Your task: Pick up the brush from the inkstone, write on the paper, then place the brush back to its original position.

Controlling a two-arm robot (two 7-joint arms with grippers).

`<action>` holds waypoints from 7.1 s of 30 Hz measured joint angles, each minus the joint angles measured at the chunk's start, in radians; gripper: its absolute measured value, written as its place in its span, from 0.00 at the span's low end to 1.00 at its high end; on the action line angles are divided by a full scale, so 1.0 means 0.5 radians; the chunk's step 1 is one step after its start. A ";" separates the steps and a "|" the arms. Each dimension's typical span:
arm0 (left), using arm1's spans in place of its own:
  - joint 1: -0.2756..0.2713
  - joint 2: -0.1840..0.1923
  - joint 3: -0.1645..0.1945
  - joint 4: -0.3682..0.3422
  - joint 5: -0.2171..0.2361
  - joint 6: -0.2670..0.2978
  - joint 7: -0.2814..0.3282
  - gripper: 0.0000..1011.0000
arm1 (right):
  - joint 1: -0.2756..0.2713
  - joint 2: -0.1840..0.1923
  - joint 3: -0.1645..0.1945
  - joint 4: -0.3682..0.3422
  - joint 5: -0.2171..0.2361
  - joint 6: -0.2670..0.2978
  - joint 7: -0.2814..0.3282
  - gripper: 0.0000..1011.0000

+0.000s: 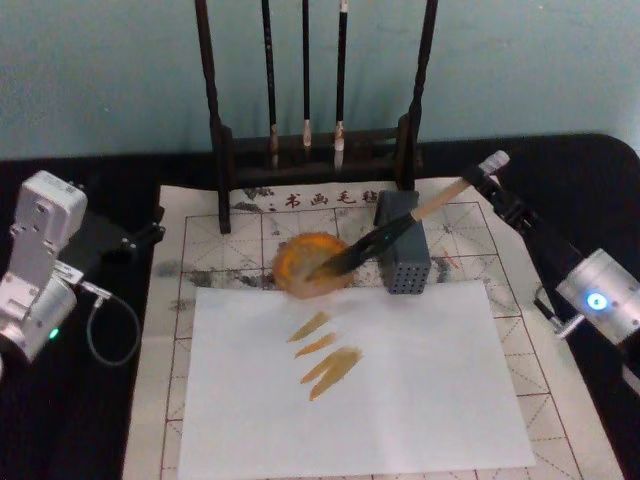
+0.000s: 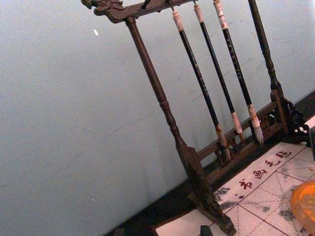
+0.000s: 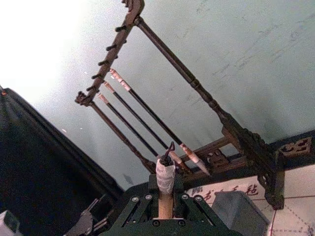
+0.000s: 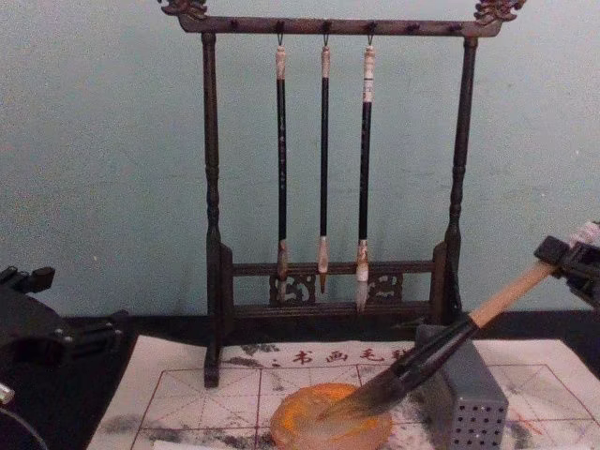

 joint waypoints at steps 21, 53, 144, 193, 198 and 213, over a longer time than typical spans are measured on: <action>0.000 0.000 0.000 0.000 0.000 0.000 0.000 0.99 | 0.219 -0.260 -0.023 0.346 -0.190 -0.044 -0.080 0.18; 0.000 0.000 0.000 0.000 0.000 0.000 0.000 0.99 | 0.184 -0.332 0.074 0.366 -0.285 0.019 -0.145 0.18; 0.000 0.000 0.000 0.000 0.000 0.000 0.000 0.99 | 0.135 -0.320 0.099 0.319 -0.281 0.056 -0.195 0.99; 0.000 0.000 0.000 0.000 0.000 0.000 0.000 0.99 | -0.146 -0.193 0.098 -0.026 -1.427 -0.498 -1.073 0.99; 0.000 0.000 0.000 0.000 0.000 0.000 0.000 0.99 | -0.141 -0.231 0.121 -0.014 -1.454 -0.489 -1.104 0.99; 0.000 0.000 0.000 0.000 0.000 0.000 0.000 0.99 | -0.139 -0.235 0.122 -0.011 -1.460 -0.487 -1.109 0.99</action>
